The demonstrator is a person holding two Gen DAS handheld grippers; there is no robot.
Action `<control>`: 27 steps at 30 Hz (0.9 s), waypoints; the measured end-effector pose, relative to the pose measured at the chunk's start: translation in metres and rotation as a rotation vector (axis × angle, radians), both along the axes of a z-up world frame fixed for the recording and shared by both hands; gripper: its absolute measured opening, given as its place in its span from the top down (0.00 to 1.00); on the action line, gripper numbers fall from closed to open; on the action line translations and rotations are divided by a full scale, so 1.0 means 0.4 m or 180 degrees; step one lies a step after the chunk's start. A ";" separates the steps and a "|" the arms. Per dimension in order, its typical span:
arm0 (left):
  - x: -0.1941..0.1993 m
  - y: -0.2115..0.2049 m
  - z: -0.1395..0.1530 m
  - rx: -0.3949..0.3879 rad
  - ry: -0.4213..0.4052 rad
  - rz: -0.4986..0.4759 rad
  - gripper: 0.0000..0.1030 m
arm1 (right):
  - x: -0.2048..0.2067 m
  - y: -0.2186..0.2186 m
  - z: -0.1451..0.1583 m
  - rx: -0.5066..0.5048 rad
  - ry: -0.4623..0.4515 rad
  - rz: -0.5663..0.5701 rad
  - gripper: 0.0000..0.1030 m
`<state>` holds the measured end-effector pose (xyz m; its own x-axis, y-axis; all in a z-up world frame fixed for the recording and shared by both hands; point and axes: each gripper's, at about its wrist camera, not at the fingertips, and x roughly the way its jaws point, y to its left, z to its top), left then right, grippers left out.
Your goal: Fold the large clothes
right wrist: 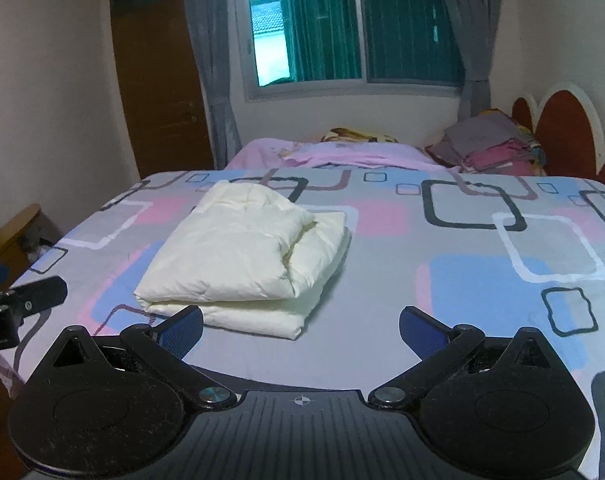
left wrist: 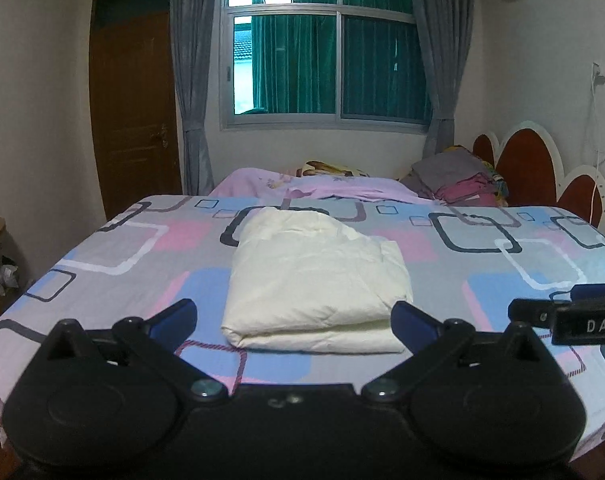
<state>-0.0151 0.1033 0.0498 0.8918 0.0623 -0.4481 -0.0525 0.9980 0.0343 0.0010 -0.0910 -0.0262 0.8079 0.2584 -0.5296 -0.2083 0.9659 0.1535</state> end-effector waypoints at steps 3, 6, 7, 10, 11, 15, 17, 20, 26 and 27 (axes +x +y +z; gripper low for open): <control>-0.029 -0.013 0.000 0.0036 -0.0001 0.0005 0.00 | -0.014 0.002 0.002 0.0033 0.0004 0.0004 0.00; -0.042 -0.011 0.000 0.0023 0.0003 0.0019 0.00 | -0.020 0.015 0.001 -0.0023 0.0016 0.0014 0.00; -0.045 -0.010 -0.001 0.0017 0.0006 0.0019 0.00 | -0.021 0.018 0.002 -0.0038 0.0018 0.0014 0.00; -0.055 -0.008 -0.003 0.0014 0.0012 0.0016 0.00 | -0.023 0.025 0.005 -0.0056 0.0000 0.0027 0.00; -0.058 -0.006 -0.005 0.0011 0.0018 0.0017 0.00 | -0.023 0.026 0.006 -0.0062 -0.0004 0.0027 0.00; -0.069 -0.005 -0.009 -0.0014 0.0031 0.0026 0.00 | -0.023 0.029 0.005 -0.0086 0.0001 0.0042 0.00; -0.071 -0.005 -0.011 -0.0008 0.0032 0.0026 0.00 | -0.025 0.032 0.003 -0.0100 0.0009 0.0051 0.00; -0.073 -0.006 -0.011 -0.0007 0.0036 0.0021 0.00 | -0.026 0.034 0.001 -0.0123 0.0018 0.0068 0.00; -0.075 -0.006 -0.011 -0.0025 0.0043 0.0005 0.00 | -0.028 0.036 0.000 -0.0136 0.0018 0.0064 0.00; -0.072 -0.004 -0.011 -0.0025 0.0047 -0.0002 0.00 | -0.028 0.035 0.000 -0.0134 0.0021 0.0059 0.00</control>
